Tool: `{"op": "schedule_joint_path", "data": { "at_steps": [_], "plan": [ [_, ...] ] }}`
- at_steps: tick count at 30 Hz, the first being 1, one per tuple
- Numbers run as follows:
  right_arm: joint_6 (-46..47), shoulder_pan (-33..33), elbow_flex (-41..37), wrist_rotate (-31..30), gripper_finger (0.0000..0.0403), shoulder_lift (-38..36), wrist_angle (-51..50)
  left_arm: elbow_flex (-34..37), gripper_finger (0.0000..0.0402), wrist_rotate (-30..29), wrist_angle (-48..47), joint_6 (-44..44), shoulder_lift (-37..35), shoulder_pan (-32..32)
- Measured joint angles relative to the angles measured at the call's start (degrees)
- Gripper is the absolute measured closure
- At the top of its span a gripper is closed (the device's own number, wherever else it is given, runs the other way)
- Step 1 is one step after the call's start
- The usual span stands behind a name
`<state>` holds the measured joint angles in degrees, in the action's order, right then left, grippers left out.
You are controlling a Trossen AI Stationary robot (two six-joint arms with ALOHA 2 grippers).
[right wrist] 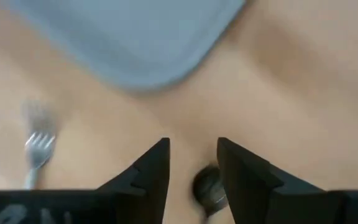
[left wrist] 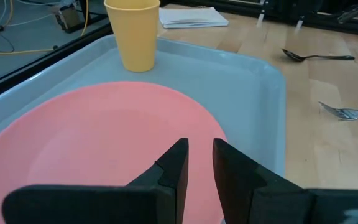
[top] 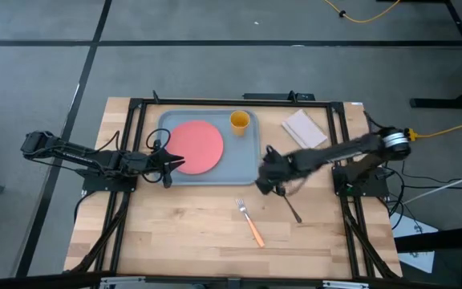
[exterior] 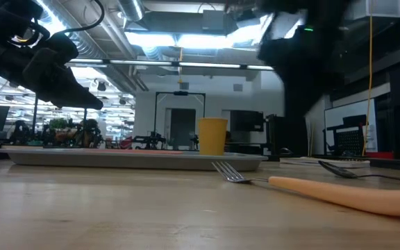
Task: Pick and place plate/cup/fork/spoon on tray
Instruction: Put the black spoon on the blue serving tray to the right of the pink plate
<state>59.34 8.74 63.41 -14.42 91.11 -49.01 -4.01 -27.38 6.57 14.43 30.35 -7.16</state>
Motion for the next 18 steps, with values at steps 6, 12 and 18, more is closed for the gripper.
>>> {"op": "schedule_joint_path", "data": {
  "at_steps": [6, 12, 18],
  "plan": [
    [15.4, 6.4, -12.9, 2.8, 0.0264, -6.3, 11.9, 0.0, 0.0335, 0.0, -0.1, 0.0, 0.0, 0.0],
    [23.2, 12.2, -12.5, 5.6, 0.0264, -4.7, 5.7, 0.0, 0.0335, 0.0, 0.0, 0.0, 0.0, 0.0],
    [24.6, 15.3, -12.4, 6.9, 0.0264, 1.2, 4.8, 0.0, 0.0335, 0.0, 0.0, 0.0, 0.0, 0.0]
  ]
}}
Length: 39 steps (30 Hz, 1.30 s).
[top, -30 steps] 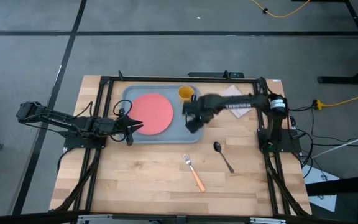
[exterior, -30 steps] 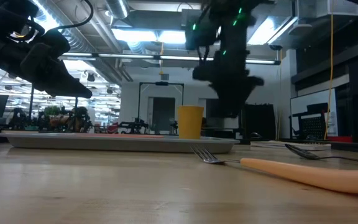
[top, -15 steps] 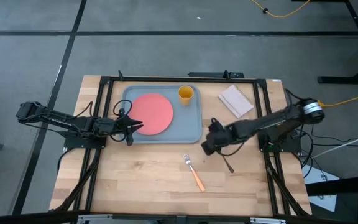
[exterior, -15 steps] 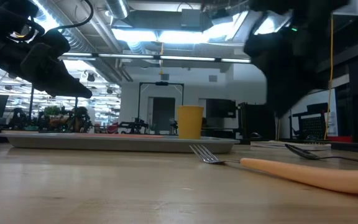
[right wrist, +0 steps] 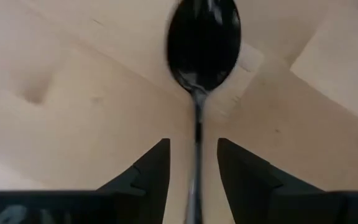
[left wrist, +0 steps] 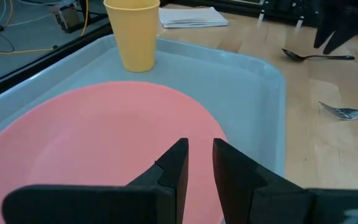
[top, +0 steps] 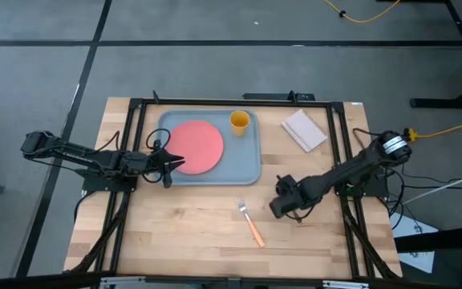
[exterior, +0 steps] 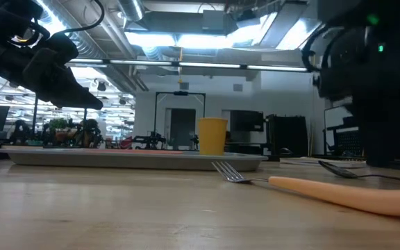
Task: Pick and place plate/cup/fork/spoon on tray
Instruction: Put the black spoon on the blue serving tray to the right of the pink plate
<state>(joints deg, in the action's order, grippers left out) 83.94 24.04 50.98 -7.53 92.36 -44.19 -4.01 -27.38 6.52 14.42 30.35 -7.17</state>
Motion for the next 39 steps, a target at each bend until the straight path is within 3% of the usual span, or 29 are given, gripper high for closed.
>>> {"op": "schedule_joint_path", "data": {
  "at_steps": [10, 14, 19, 25, 34, 39],
  "plan": [
    [-0.2, 0.2, 0.3, 0.9, 0.0270, 5.2, 1.3, 0.0, 0.0335, 0.0, 0.0, 0.0, 0.0, 0.0],
    [-0.2, 0.2, 0.3, 0.9, 0.0305, 5.2, 2.0, 0.0, 0.0335, 0.0, 0.0, 0.0, 0.0, 0.0],
    [-0.2, 0.2, 0.2, 0.9, 0.0385, 5.3, 4.0, 0.0, 0.0335, 0.0, 0.0, 0.0, 0.0, 0.0],
    [1.0, 0.2, 1.5, 0.1, 0.0395, 5.6, 2.8, 0.0, 0.0335, 0.0, 0.0, 0.0, 0.0, 0.0],
    [2.9, -0.8, 13.4, -9.5, 0.0400, 5.7, -6.0, 0.0, 0.0335, 0.0, 0.0, 0.0, 0.0, 0.0],
    [3.9, -6.9, 16.9, -17.2, 0.0401, 5.6, -4.9, 0.0, 0.0335, 0.0, 0.0, 0.0, 0.0, 0.0]
  ]
}}
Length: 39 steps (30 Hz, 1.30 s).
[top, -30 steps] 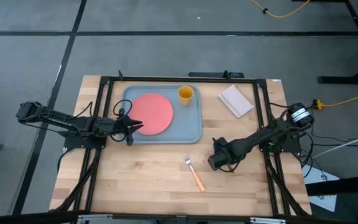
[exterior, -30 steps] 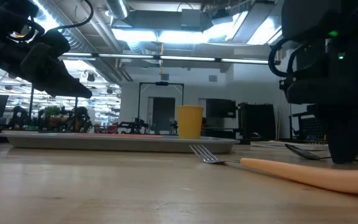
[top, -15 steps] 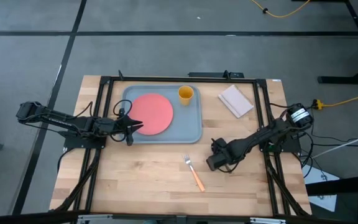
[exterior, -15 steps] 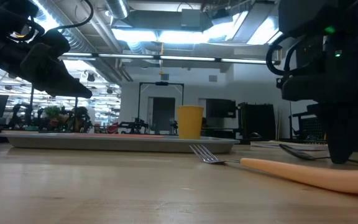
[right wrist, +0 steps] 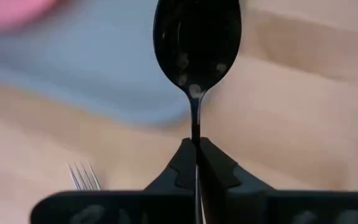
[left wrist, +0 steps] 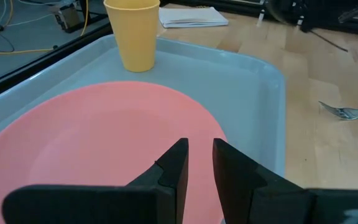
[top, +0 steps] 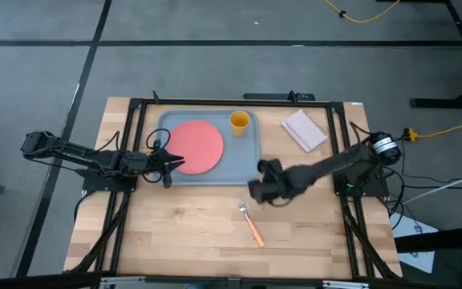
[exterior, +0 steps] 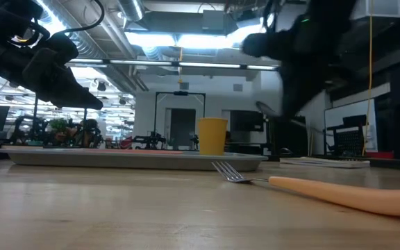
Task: Pick and place plate/cup/fork/spoon on tray
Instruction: Put the black spoon on the blue serving tray to the right of the pink plate
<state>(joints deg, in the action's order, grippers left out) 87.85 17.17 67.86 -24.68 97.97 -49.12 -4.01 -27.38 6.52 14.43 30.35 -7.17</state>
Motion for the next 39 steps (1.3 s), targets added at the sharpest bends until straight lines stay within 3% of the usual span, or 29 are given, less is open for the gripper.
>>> {"op": "schedule_joint_path", "data": {
  "at_steps": [8, 15, 21, 39],
  "plan": [
    [-7.4, -15.0, -0.8, 3.2, 0.0397, 2.5, 16.2, 0.0, 0.0335, 0.0, 0.0, 0.0, 0.0, 0.0],
    [-11.6, -23.0, -0.2, 11.3, 0.0399, 7.7, 22.9, 0.0, 0.0335, 0.0, 0.0, 0.0, 0.0, 0.0],
    [-11.7, -26.2, 0.7, 14.0, 0.0397, 10.7, 23.2, 0.0, 0.0335, 0.0, 0.0, 0.0, 0.0, 0.0],
    [-14.9, -26.5, 0.7, 12.4, 0.0365, 11.1, 22.8, 0.0, 0.0335, 0.0, 0.0, 0.0, 0.0, 0.0]
  ]
}}
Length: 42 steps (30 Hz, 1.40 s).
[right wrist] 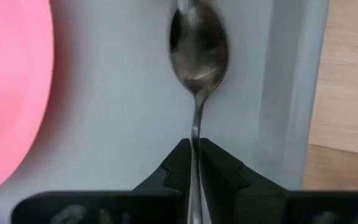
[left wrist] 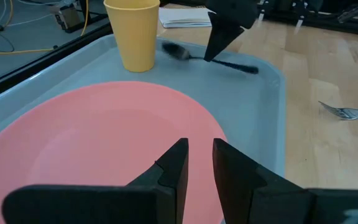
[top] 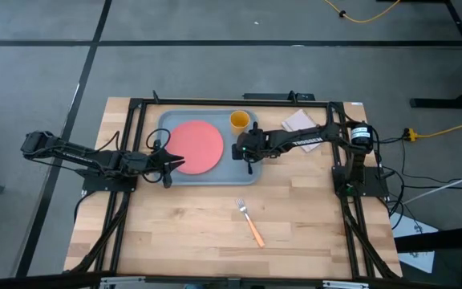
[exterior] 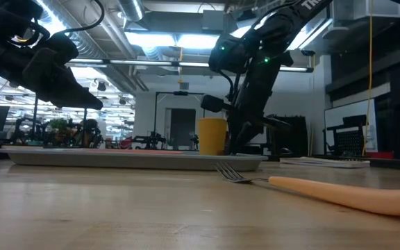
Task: Pick and place plate/cup/fork/spoon on tray
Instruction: Put the black spoon on the blue serving tray to the right of the pink plate, then put the yellow spoon on the blue serving tray to the left of the black spoon
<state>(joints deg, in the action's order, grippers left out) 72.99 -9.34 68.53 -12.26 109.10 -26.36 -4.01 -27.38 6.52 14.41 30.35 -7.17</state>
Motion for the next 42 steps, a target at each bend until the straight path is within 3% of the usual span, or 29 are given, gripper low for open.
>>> {"op": "schedule_joint_path", "data": {
  "at_steps": [12, 15, 20, 24, 30, 35, 42],
  "plan": [
    [0.0, 0.2, -0.3, -0.1, 0.0364, 0.0, 0.0, 0.0, 0.0335, 0.0, 0.0, 0.0, 0.0, 0.0],
    [-3.9, 1.5, 1.2, -0.2, 0.0364, -0.4, -0.2, 0.0, 0.0335, 0.0, 0.0, 0.0, 0.0, 0.0],
    [-14.8, 8.9, 5.0, 2.1, 0.0364, -1.1, -2.3, 0.0, 0.0335, 0.0, 0.0, 0.0, 0.0, 0.0],
    [-13.2, 17.3, 5.2, 2.2, 0.0364, -1.1, -3.6, 0.0, 0.0335, 0.0, 0.0, 0.0, 0.0, 0.0],
    [-9.3, 27.8, 5.7, -6.1, 0.0364, -0.6, -4.9, 0.0, 0.0335, 0.0, 0.0, 0.0, 0.0, 0.0],
    [-6.8, 30.6, 12.8, -6.5, 0.0365, 4.2, -14.4, 0.0, 0.0335, 0.0, 0.0, 0.0, 0.0, 0.0],
    [-0.3, 31.0, 27.6, -7.2, 0.0356, 13.6, -35.7, 0.0, 0.0335, 0.0, 0.0, 0.0, 0.0, 0.0]
  ]
}}
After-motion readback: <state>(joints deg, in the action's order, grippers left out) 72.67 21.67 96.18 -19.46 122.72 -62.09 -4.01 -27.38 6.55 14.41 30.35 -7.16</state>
